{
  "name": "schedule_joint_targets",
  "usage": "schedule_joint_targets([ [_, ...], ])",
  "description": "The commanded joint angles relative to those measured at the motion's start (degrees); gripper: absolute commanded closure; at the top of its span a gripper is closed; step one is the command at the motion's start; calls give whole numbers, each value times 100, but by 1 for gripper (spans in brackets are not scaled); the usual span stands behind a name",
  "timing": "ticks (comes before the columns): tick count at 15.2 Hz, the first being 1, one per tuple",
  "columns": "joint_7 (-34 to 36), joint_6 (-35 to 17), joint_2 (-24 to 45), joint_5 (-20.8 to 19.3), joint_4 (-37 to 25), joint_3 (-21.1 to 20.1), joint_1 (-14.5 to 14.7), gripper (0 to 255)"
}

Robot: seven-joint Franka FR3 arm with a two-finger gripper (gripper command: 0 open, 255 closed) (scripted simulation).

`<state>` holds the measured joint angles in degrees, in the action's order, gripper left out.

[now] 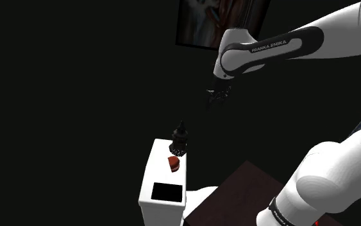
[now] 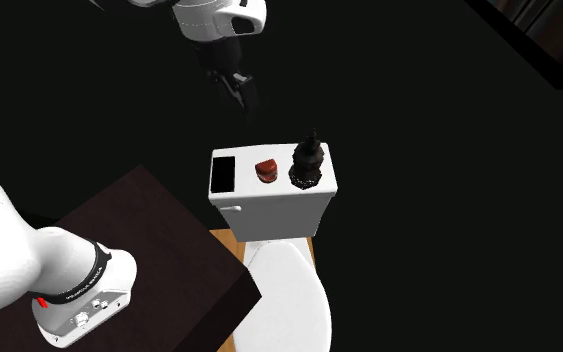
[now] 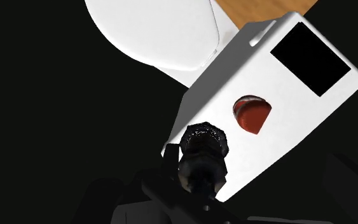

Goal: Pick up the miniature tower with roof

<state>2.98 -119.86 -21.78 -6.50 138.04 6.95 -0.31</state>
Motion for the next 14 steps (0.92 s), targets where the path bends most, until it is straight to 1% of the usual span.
schedule_joint_targets([
  [1, -54, -421, 460, 21, -122, 71, -5, 0],
  [8, -201, -1568, 1948, 232, -691, 192, 3, 0],
  [14, -401, -2263, 3264, 548, -1498, 198, -54, 0],
])
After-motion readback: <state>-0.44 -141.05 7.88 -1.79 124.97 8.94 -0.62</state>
